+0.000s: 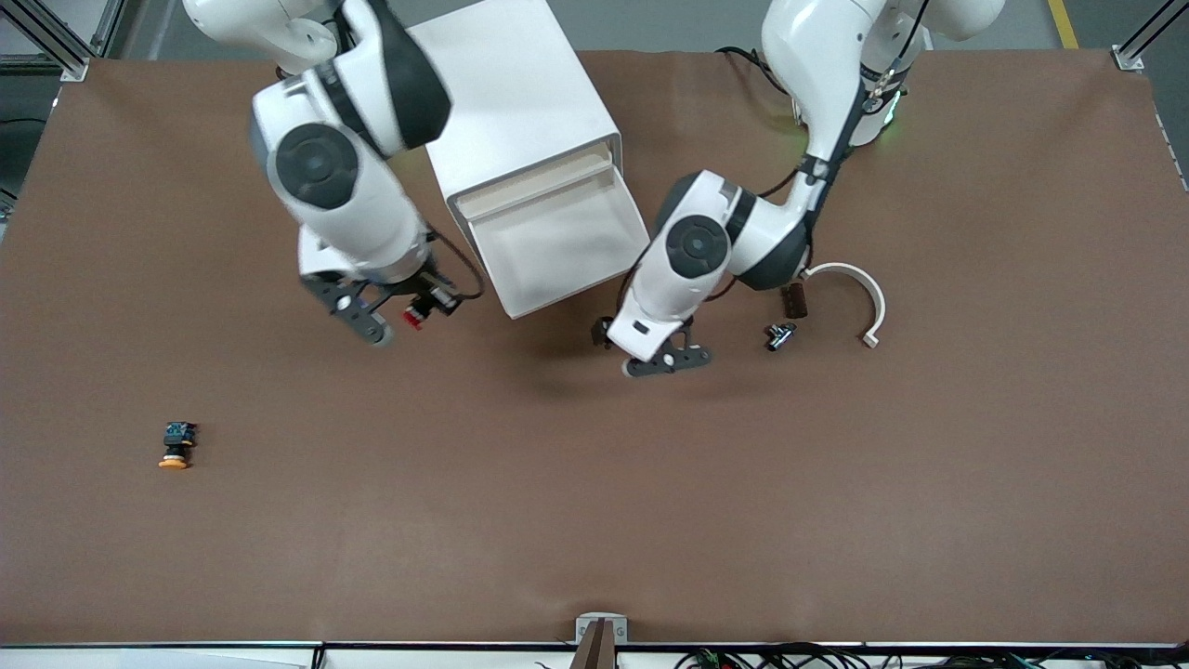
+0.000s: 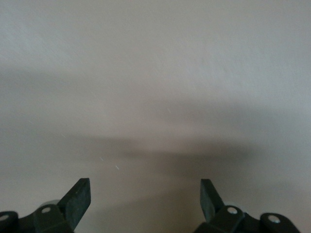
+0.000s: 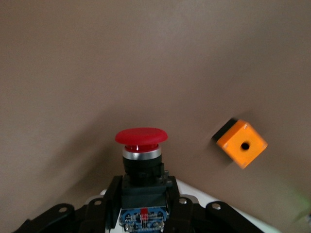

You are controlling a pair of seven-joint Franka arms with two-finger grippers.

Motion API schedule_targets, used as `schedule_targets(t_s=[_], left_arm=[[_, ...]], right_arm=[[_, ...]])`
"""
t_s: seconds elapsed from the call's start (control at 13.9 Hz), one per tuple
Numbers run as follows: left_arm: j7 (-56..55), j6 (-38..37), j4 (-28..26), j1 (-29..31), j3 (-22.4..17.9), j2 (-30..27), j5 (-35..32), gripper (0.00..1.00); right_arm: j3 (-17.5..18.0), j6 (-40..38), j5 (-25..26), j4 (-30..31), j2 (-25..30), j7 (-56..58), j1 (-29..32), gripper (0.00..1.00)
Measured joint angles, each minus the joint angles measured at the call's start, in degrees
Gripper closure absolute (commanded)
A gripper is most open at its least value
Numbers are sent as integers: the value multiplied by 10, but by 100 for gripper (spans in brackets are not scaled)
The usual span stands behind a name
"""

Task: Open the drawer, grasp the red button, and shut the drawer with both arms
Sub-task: 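Lower the red button while the left gripper pushes the drawer shut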

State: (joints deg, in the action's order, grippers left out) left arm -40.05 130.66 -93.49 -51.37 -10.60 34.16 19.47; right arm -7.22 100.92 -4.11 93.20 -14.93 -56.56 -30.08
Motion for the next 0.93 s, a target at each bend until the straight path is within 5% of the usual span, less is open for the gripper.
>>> schedule_targets(t_s=[0.36, 0.93], left_arm=[[-89, 5, -7, -67, 1, -6, 0, 1], [-225, -8, -17, -125, 38, -11, 0, 1]], right_arm=[[-2, 44, 15, 59, 10, 320, 153, 100], [-1, 299, 32, 171, -54, 597, 317, 100]])
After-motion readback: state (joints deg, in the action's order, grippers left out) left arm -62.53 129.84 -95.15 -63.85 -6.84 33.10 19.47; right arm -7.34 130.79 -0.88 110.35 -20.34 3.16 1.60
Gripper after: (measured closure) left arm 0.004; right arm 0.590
